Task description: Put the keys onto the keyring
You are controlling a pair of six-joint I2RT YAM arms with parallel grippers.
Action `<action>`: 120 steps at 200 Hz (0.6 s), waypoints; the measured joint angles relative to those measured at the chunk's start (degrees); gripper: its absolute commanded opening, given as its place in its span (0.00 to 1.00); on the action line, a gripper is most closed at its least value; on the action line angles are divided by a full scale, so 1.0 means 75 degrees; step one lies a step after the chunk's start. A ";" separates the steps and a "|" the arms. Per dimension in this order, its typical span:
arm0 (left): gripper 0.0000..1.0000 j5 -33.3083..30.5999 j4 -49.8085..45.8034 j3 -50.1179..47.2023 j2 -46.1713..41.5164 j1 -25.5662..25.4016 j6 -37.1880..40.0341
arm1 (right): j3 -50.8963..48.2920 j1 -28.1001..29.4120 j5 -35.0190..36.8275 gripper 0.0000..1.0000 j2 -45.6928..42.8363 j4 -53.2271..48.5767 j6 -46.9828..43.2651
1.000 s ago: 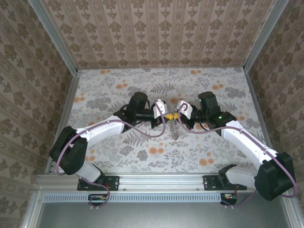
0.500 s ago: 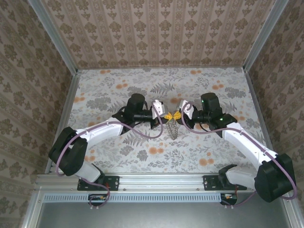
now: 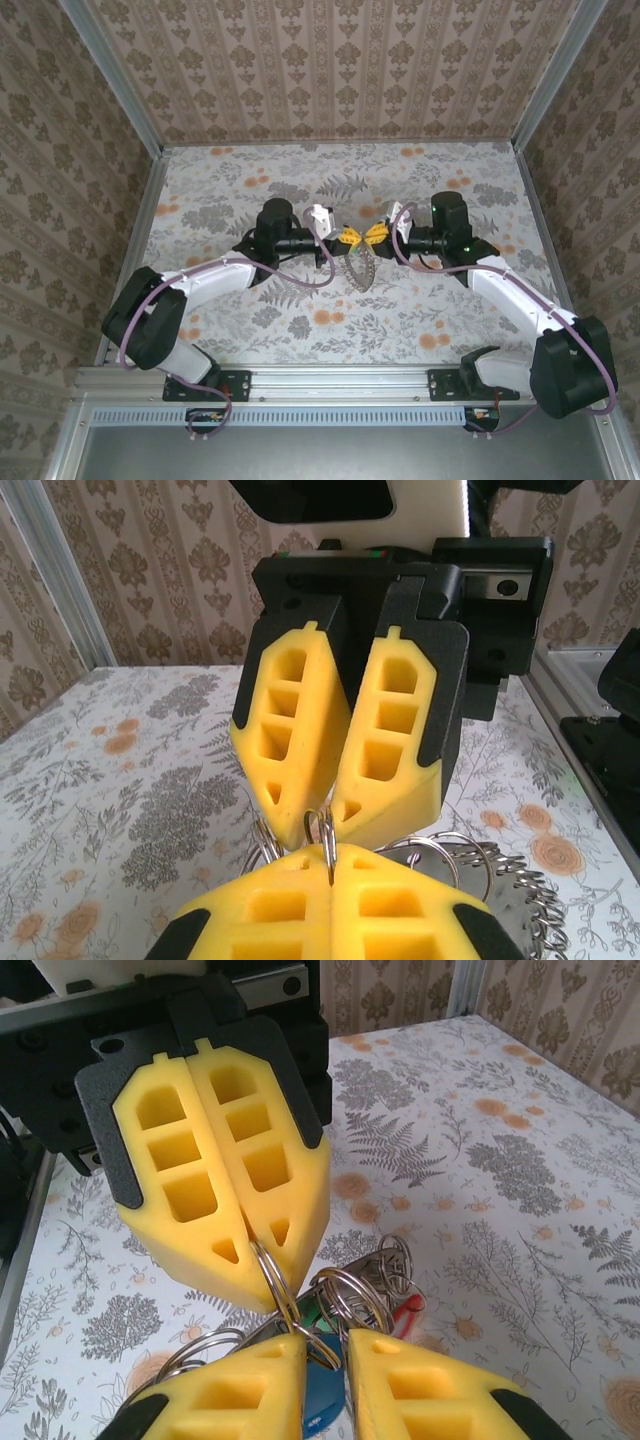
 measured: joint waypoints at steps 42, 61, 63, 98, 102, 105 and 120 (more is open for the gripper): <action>0.00 0.0020 0.0134 0.0000 -0.0012 0.0029 -0.0038 | 0.0006 -0.0026 -0.0286 0.25 0.0000 0.0108 0.0137; 0.00 -0.0015 0.0137 0.0000 -0.0012 0.0026 -0.0038 | 0.0012 -0.0026 -0.0321 0.25 -0.0061 0.0029 0.0093; 0.00 -0.0023 0.0137 0.0000 -0.0012 0.0026 -0.0038 | 0.0012 -0.0026 -0.0309 0.24 -0.0079 0.0009 0.0079; 0.00 -0.0093 0.0163 -0.0102 -0.0041 0.0023 -0.0038 | 0.0140 -0.0012 0.0154 0.04 -0.0507 -0.0766 -0.0504; 0.00 -0.0093 0.0169 -0.0117 -0.0044 0.0015 -0.0038 | 0.0178 -0.0012 0.0184 0.04 -0.0530 -0.0886 -0.0571; 0.00 -0.0096 0.0198 -0.0131 -0.0047 0.0006 -0.0050 | 0.0198 -0.0012 0.0195 0.04 -0.0539 -0.0959 -0.0600; 0.00 -0.0096 0.0326 -0.0195 -0.0047 -0.0023 -0.0143 | 0.0274 -0.0012 0.0268 0.03 -0.0548 -0.1195 -0.0752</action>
